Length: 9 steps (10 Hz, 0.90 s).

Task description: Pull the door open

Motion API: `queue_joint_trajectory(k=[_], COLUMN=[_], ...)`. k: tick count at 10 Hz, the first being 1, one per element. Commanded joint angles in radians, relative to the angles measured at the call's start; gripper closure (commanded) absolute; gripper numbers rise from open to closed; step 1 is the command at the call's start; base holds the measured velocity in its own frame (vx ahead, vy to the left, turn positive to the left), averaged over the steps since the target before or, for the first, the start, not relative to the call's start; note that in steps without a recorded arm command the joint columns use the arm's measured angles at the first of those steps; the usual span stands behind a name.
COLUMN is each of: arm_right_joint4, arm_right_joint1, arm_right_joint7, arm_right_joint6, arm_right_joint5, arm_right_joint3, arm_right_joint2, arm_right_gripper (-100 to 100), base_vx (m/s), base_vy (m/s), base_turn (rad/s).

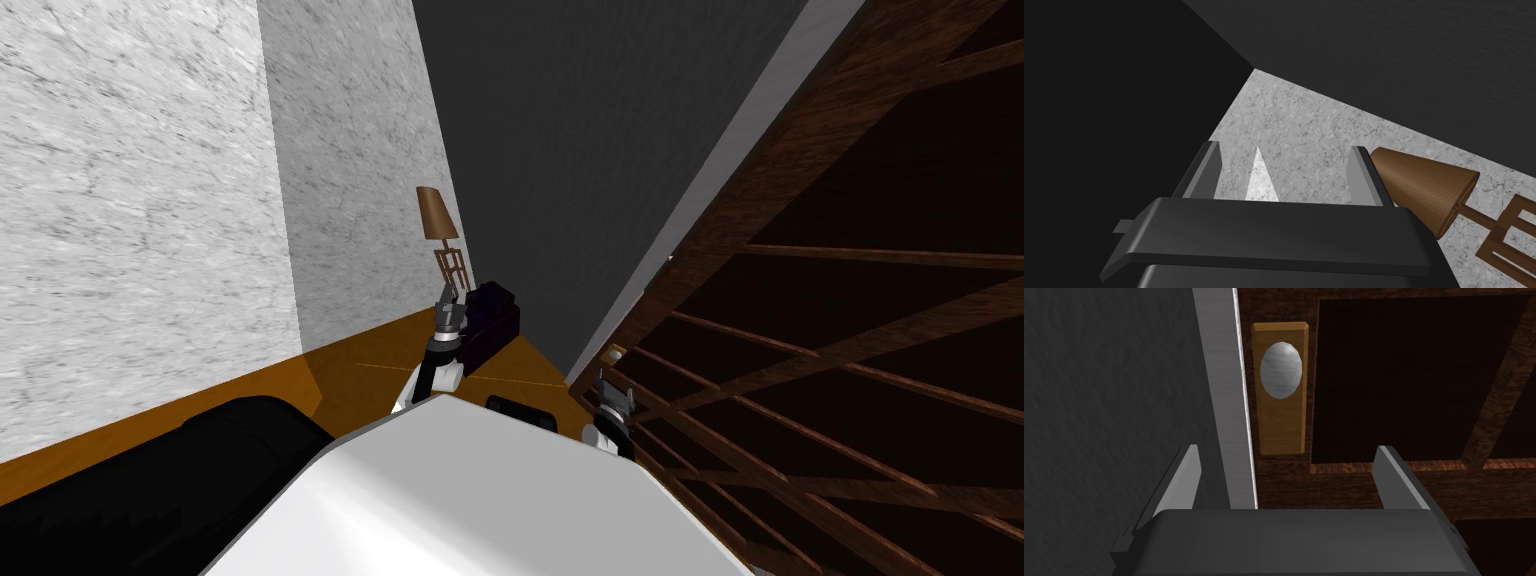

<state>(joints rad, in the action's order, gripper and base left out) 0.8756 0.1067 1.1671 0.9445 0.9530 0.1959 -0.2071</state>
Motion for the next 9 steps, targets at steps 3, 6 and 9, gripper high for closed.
queue_joint_trajectory(k=[3, 6, 9], arm_right_joint4=[-0.025, -0.042, -0.060], arm_right_joint1=[0.019, 0.032, 0.045], arm_right_joint7=[0.069, 0.117, 0.167], arm_right_joint6=[0.010, 0.018, 0.025], arm_right_joint5=[-0.001, -0.001, -0.002], arm_right_joint3=[0.004, 0.007, 0.010], arm_right_joint2=[-0.049, -0.083, -0.118], arm_right_gripper=[-100, -100, -100], base_vx=[0.155, 0.133, 0.090], base_vy=[0.010, -0.001, -0.009], base_turn=[0.015, 0.014, 0.010])
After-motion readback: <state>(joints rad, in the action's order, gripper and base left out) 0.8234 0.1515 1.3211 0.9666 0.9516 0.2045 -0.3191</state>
